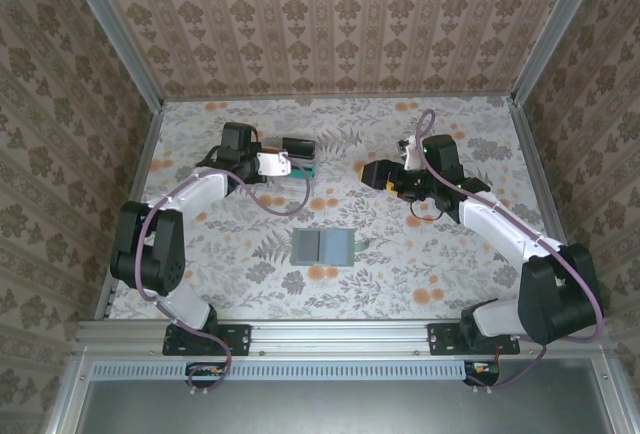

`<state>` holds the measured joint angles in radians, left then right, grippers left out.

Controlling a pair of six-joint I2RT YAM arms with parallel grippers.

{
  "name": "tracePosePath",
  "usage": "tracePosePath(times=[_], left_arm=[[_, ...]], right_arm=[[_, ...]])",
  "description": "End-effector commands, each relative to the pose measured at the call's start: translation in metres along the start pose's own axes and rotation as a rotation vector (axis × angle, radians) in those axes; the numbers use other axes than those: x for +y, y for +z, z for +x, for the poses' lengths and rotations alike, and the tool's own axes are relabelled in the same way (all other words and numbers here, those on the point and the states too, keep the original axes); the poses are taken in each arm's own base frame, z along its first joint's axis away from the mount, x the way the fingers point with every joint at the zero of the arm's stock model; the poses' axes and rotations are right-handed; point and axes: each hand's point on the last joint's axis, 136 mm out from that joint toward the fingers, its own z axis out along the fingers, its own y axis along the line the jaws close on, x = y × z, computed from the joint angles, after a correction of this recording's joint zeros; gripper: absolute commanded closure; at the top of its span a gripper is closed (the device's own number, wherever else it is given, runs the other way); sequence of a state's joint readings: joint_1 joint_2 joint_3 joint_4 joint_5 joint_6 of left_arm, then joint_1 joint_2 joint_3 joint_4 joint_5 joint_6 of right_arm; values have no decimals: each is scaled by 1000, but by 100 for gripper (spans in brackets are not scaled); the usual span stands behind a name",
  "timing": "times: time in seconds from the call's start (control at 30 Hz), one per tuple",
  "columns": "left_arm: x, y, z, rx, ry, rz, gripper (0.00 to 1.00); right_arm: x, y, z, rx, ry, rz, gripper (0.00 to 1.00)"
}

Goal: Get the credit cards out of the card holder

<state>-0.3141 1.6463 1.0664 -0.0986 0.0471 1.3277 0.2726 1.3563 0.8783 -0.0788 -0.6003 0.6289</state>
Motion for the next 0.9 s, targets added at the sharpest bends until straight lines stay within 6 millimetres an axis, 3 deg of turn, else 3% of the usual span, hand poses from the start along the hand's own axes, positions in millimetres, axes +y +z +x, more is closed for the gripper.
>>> tracePosePath(times=[0.0,0.5,0.67,0.7,0.73,0.87], left_arm=[[-3,3,-3,-37,-30,41,98],[-7,17,0,-23,-7,62,94],[-5,22,5,-2,-12,57,85],[-5,23,5,1,-12,53,81],[-3,23,7,7,-14,47,69],[0,25,10,20,-19,36,67]], right_arm=[[9,-1,-10,-14,-8,-31,0],[7,0,-10,-13,-5,-32,0],[7,0,-11,-15,-4,-32,0],[7,0,-11,-15,-1,-32,0],[6,0,-12,-15,1,-31,0],[6,2,-13,-15,5,-36,0]])
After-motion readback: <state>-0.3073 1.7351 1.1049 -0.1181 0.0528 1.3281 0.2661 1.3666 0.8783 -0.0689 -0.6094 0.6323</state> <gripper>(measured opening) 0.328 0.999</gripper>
